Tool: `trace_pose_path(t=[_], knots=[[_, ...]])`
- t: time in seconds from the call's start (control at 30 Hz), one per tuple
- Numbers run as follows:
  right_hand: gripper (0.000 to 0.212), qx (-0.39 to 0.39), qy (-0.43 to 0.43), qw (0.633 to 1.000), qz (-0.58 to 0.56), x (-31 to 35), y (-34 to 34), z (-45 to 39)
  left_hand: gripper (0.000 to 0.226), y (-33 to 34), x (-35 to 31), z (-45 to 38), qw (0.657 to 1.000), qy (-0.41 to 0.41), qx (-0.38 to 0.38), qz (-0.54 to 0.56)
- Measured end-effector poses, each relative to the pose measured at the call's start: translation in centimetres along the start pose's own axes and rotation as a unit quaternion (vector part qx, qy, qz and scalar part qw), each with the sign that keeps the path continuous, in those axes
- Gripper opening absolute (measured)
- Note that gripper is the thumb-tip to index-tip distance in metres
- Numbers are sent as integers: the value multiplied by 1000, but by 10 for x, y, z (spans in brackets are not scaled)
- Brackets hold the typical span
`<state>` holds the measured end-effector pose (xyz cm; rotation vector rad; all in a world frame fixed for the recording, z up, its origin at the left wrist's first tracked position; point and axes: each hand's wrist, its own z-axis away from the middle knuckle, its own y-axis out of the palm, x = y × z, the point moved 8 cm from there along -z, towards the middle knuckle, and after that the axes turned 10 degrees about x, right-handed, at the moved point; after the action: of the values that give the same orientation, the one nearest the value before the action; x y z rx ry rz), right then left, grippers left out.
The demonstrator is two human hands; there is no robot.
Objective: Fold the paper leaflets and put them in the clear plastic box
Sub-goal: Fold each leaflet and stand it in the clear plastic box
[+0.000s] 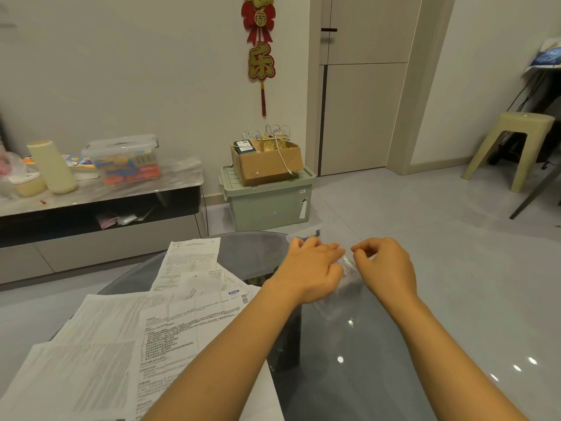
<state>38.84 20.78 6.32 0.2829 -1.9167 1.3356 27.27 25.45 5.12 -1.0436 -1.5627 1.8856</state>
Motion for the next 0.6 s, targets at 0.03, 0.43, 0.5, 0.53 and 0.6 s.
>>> trace_pose_path(t=[0.03,0.43,0.5,0.53,0.6], knots=[[18,-2,-14,1000,-6,3,0,3,68,-6,2,7,1000,-8,-16,8],[16,137,-153,979,-20,72,33,88,64,-8,15,171,986,-158,-5,59],[17,187,-173,967,-13,82,47,113,51,7,18,205,979,-192,23,63],[17,208,-182,961,-5,83,54,122,47,15,18,217,976,-204,35,68],[16,251,-200,947,15,85,70,142,47,30,19,241,971,-219,61,69]])
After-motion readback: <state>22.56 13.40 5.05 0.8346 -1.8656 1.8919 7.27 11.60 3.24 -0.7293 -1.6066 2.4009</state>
